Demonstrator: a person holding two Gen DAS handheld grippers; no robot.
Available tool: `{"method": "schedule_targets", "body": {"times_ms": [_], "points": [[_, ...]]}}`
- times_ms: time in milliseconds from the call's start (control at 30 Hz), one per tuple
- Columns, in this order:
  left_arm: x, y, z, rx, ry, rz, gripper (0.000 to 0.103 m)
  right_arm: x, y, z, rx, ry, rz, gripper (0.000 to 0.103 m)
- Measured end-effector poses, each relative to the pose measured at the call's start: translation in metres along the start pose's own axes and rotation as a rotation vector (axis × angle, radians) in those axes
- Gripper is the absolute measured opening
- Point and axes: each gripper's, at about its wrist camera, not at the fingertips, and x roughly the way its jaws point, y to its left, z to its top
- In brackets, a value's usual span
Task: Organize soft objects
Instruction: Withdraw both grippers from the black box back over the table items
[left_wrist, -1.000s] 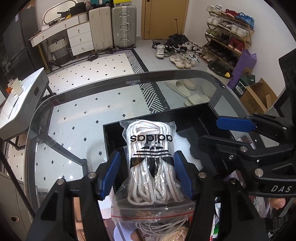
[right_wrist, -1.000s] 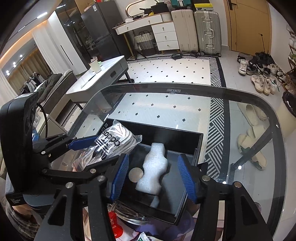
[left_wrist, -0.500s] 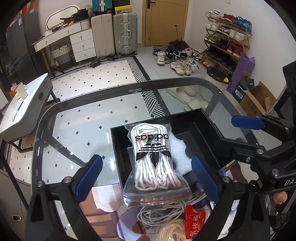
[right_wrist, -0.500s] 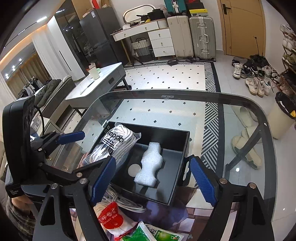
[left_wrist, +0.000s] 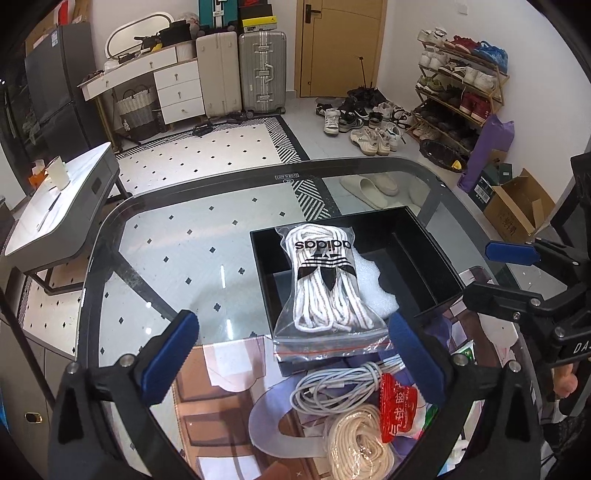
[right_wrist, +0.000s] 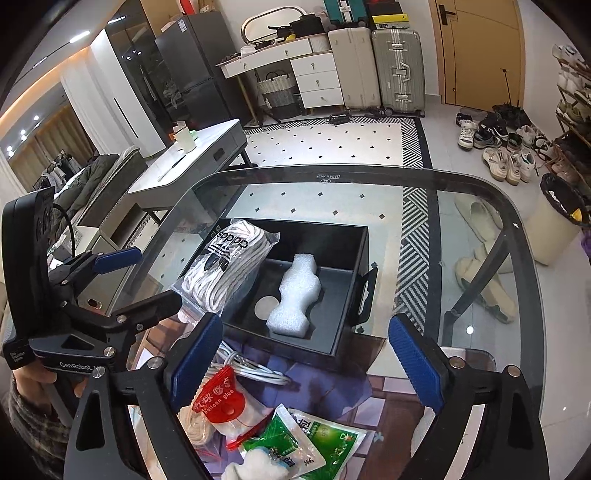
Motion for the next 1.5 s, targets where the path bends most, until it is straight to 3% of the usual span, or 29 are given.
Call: {"method": "schedule_targets", "body": {"times_ms": [1500], "points": [[-0.034, -0.020, -0.099, -0.018, 0.026, -0.025, 0.103, -0.050, 0.047, -0.110, 0.015, 0.018, -0.009, 0.093]]}}
